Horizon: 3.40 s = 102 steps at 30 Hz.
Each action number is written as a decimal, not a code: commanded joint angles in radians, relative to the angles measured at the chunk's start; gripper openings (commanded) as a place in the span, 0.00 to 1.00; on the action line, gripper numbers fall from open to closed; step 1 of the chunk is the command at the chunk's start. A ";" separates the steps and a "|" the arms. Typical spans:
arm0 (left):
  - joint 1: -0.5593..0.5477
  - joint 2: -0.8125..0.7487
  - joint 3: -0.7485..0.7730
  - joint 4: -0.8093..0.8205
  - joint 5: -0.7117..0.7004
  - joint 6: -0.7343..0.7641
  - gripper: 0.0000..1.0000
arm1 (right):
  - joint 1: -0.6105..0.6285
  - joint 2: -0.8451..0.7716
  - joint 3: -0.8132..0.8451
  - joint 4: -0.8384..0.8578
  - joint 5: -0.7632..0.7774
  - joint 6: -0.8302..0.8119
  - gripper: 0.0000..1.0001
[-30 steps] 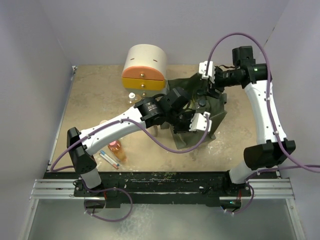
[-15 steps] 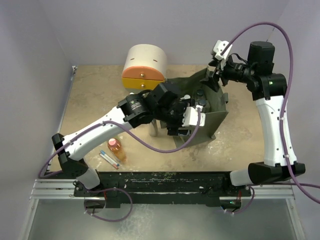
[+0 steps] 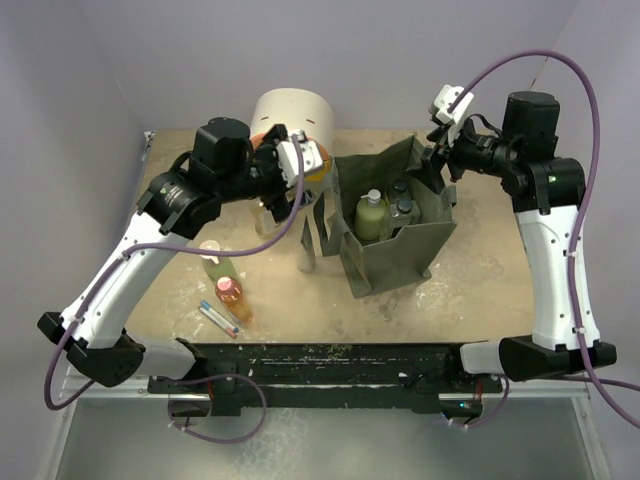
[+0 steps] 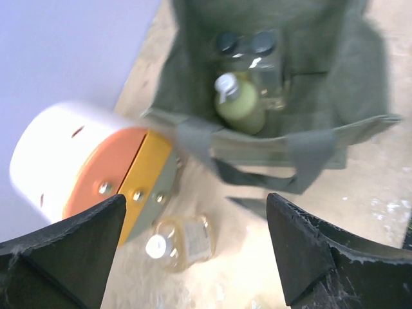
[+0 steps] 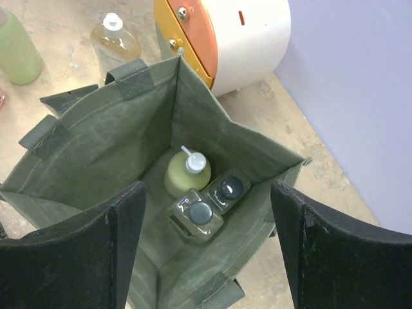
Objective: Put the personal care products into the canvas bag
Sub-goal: Pick up the care product from the center of the board.
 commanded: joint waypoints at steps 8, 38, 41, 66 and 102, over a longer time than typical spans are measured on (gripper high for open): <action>0.230 0.029 -0.148 0.063 -0.207 -0.175 0.95 | -0.003 -0.060 0.027 -0.014 0.043 0.071 0.80; 0.381 0.413 -0.208 0.102 -0.065 -0.049 0.89 | -0.002 -0.114 -0.067 0.002 -0.001 0.069 0.84; 0.386 0.420 -0.216 0.108 -0.051 -0.046 0.82 | -0.003 -0.117 -0.074 -0.001 -0.004 0.066 0.84; 0.386 0.217 -0.158 0.099 -0.018 0.000 0.00 | -0.002 -0.105 -0.091 -0.001 -0.027 0.064 0.86; 0.010 0.275 0.613 0.033 0.114 -0.241 0.00 | -0.004 -0.167 -0.235 -0.229 0.023 -0.194 0.83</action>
